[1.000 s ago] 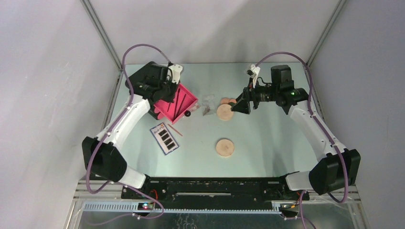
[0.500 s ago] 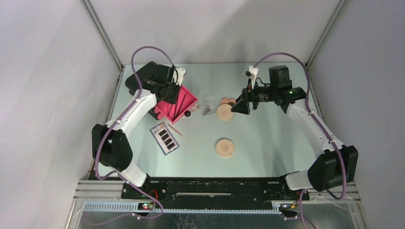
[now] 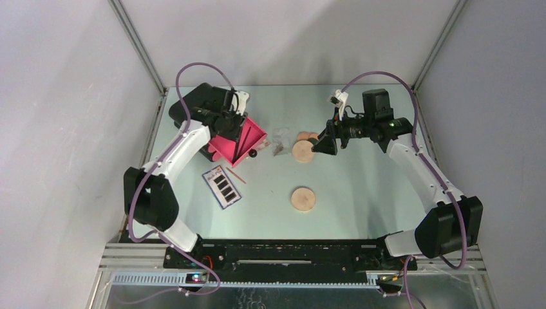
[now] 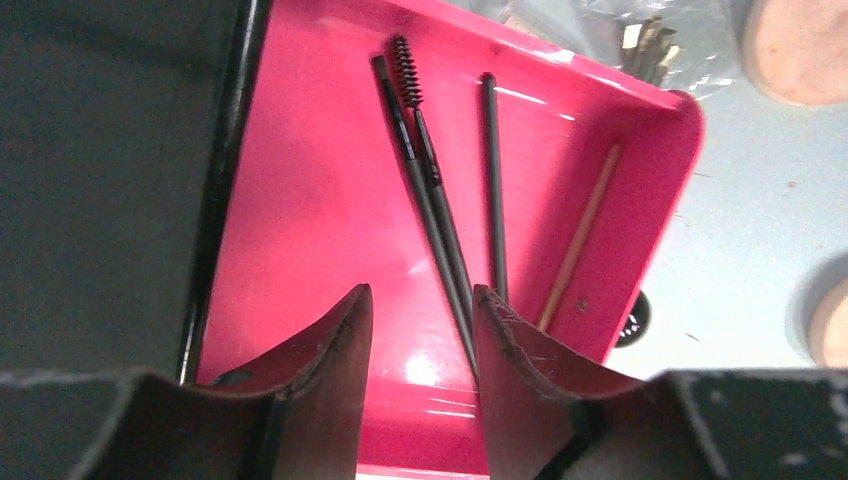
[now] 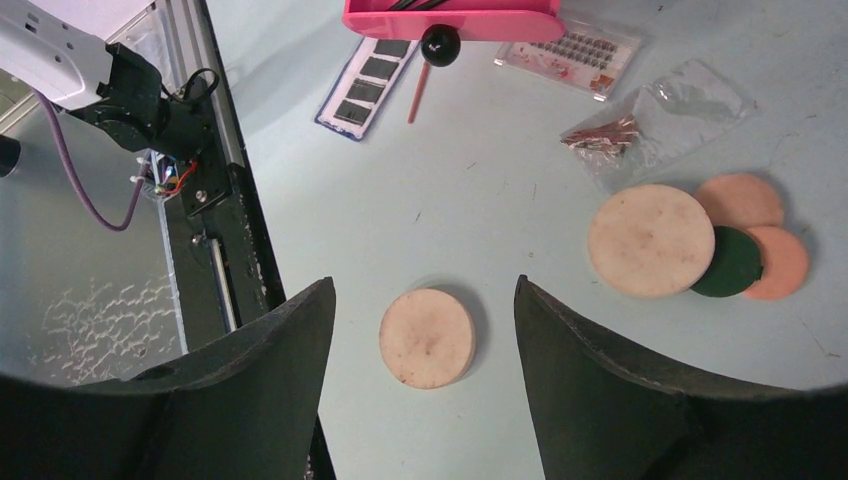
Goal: Organize the makeup
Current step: Place the makeup brush in the drawer.
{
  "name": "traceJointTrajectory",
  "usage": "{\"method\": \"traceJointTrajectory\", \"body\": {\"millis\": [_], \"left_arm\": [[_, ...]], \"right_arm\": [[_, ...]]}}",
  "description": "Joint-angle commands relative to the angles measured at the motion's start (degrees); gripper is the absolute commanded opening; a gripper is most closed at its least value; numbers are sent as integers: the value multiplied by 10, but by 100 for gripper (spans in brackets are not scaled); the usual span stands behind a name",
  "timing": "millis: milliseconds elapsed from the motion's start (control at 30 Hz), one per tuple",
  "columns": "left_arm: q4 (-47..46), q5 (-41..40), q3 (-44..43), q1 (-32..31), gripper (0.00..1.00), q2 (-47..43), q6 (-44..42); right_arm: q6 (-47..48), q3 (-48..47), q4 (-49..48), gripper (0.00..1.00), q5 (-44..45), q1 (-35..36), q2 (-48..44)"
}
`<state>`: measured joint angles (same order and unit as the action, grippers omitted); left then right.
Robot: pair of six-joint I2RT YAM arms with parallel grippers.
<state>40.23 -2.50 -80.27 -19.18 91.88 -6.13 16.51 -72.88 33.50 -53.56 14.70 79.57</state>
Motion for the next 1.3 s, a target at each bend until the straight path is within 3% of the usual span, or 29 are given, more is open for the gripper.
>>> {"method": "traceJointTrajectory", "body": {"millis": [0, 400, 600, 867, 1267], "left_arm": [[-16, 60, -13, 4, 49, -58, -21], [-49, 203, 148, -4, 82, -257, -179], [-25, 193, 211, -94, 86, -294, -283], [3, 102, 223, -229, 86, -222, -417], [83, 29, 165, -252, 84, -60, -583]], "right_arm": [[15, -3, 1, 74, 3, -3, -1], [39, -4, 7, 74, 48, 20, 11], [57, -3, 12, 75, 83, 41, 20], [65, -3, 23, 74, 79, 10, 27], [71, -3, 29, 73, 76, -5, 44]]}}
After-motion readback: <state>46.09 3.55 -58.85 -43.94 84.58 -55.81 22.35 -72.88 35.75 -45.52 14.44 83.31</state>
